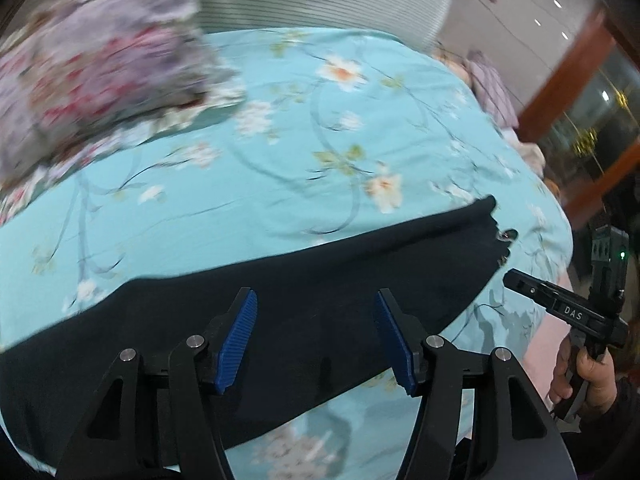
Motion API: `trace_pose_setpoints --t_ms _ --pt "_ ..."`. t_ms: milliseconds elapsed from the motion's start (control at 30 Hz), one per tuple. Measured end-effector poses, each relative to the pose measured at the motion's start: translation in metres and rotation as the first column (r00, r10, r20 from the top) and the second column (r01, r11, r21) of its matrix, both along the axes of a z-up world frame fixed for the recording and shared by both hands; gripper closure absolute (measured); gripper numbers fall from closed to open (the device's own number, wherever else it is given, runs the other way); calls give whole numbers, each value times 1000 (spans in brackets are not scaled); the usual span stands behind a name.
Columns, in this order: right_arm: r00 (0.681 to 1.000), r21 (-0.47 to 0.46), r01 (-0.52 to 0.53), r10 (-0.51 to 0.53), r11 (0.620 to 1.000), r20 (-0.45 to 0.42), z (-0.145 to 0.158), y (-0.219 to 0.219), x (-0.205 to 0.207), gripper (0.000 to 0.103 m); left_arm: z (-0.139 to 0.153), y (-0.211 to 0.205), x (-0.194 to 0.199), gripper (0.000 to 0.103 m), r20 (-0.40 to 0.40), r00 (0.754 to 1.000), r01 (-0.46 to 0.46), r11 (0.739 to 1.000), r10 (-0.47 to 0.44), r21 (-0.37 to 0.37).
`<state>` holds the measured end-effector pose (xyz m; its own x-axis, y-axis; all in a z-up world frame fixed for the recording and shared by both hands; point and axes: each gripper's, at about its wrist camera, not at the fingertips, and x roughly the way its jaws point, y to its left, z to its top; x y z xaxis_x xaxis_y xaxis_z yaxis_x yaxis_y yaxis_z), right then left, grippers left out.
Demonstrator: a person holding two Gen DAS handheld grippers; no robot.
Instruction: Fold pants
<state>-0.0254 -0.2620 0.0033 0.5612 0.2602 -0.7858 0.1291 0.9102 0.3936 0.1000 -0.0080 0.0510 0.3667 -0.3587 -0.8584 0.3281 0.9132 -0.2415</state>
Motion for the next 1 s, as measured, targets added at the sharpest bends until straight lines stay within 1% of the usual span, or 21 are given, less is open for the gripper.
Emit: trace_pose_setpoints --t_ms 200,300,467,633,733,767,833,867,900,1000 --pt "995 54 100 -99 994 -15 -9 -28 -7 67 -2 -49 19 40 -4 992 129 991 -129 24" --pt "990 102 141 -140 985 -25 -14 -39 -5 67 -4 -74 29 40 -6 981 192 981 -192 40" --pt "980 176 199 -197 964 -27 -20 -54 0 67 -7 -112 44 39 -9 957 291 954 -291 79" --pt "971 240 237 -236 942 -33 -25 -65 9 67 -11 -141 57 39 -21 939 345 934 -344 94" --pt "963 303 266 -266 915 -42 -30 -73 16 67 -16 -157 65 39 -38 925 380 919 -378 109" --pt "960 313 274 -275 909 -42 -32 -75 18 67 -17 -162 66 39 -42 921 390 914 -388 112" --pt "959 306 277 -282 911 -28 -32 -76 20 67 -20 -171 69 39 -50 914 407 906 -404 119" --pt "960 297 273 -279 915 -20 -32 -76 20 77 -22 -177 71 39 -55 908 420 899 -416 123" --pt "962 289 266 -275 920 -11 -31 -77 20 95 -22 -181 71 39 -57 903 429 895 -426 124" --pt "964 294 254 -267 921 5 -28 -80 14 95 -26 -196 73 39 -69 888 459 879 -454 129"
